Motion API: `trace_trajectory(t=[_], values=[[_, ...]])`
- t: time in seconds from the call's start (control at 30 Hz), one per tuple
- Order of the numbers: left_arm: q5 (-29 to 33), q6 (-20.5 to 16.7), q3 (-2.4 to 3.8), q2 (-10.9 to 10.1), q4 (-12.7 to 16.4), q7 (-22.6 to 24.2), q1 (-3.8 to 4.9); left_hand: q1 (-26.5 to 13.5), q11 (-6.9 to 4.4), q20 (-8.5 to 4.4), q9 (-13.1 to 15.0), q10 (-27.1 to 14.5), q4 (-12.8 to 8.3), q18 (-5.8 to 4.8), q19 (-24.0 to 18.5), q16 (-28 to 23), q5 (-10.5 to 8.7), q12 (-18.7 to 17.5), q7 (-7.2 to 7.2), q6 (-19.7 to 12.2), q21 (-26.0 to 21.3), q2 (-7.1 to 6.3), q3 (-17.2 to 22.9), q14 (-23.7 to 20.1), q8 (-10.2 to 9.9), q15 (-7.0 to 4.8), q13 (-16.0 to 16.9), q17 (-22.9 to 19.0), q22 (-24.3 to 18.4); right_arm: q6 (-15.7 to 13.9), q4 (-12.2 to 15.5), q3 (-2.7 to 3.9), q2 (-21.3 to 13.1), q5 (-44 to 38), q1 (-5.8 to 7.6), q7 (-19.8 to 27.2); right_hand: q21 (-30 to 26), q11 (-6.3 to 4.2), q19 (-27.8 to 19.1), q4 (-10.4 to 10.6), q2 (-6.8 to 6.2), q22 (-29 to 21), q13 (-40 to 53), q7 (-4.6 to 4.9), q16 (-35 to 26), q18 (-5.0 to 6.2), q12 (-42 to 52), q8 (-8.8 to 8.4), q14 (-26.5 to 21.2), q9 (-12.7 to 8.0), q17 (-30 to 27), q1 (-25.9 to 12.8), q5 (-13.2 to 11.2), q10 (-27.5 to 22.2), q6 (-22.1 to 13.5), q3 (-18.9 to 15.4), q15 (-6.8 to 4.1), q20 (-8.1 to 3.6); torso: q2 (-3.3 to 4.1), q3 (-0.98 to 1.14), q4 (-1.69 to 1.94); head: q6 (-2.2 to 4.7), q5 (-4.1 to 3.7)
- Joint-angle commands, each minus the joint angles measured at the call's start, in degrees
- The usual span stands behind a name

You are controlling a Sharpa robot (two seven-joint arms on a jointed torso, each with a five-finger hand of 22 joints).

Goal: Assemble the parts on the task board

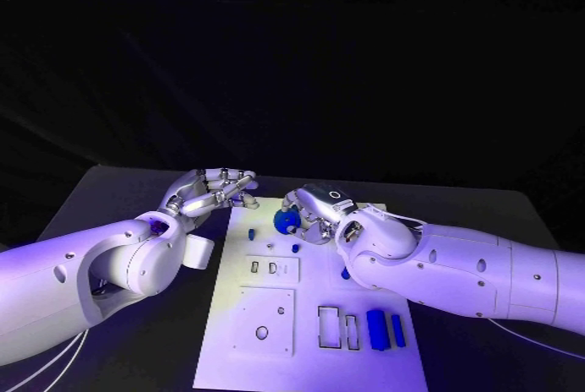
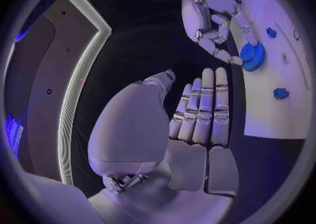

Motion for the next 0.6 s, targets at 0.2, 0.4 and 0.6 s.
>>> trace_trajectory(t=[0.2, 0.4, 0.6], values=[[-0.12, 0.81, 0.04, 0.02, 0.18, 0.26, 0.05, -0.22, 0.06, -0.06, 0.09, -0.39, -0.18, 0.48, -0.45, 0.31, -0.13, -0.40, 1.66, -0.41, 0.25, 0.20, -0.12, -0.40, -0.28, 0.11, 0.06, 0.08, 0.02, 0.98, -1.74, -0.07, 0.82, -1.66, -0.30, -1.01, 0.23, 0.01, 0.29, 0.06, 0.18, 4.04, 5.99, -1.38, 0.20, -0.41, 0.08, 0.31, 5.59, 0.07, 12.43, -0.57, 0.22, 0.42, 1.81, 0.32, -0.39, 0.16, -0.07, 0.11, -0.06, -0.25, 0.19], [-0.12, 0.84, 0.04, 0.02, 0.17, 0.23, 0.06, -0.22, 0.06, -0.06, 0.09, -0.39, -0.18, 0.48, -0.45, 0.31, -0.13, -0.40, 1.66, -0.41, 0.25, 0.20, -0.12, -0.40, -0.28, 0.11, 0.06, 0.08, 0.02, 1.54, -2.22, -0.08, 0.88, -1.87, -0.33, -1.24, 0.16, 0.07, 0.24, -0.10, 0.07, 3.99, 5.92, -1.30, 0.20, -0.40, -0.01, 0.18, 5.58, 0.03, 12.42, -0.94, 0.19, 0.36, 1.69, 0.58, -0.34, 0.18, -0.11, 0.12, -0.09, -0.38, 0.28], [-0.12, 0.87, 0.04, 0.03, 0.16, 0.21, 0.06, -0.22, 0.06, -0.06, 0.09, -0.39, -0.18, 0.48, -0.45, 0.31, -0.13, -0.40, 1.66, -0.41, 0.25, 0.20, -0.12, -0.40, -0.28, 0.11, 0.06, 0.08, 0.02, 2.02, -2.35, -0.09, 0.79, -1.93, -0.34, -1.35, 0.11, 0.10, 0.21, -0.18, -0.02, 3.96, 5.84, -1.28, 0.18, -0.39, -0.10, 0.12, 5.57, 0.02, 12.38, -1.11, 0.17, 0.29, 1.64, 0.67, -0.32, 0.20, -0.10, 0.11, -0.09, -0.54, 0.27]])
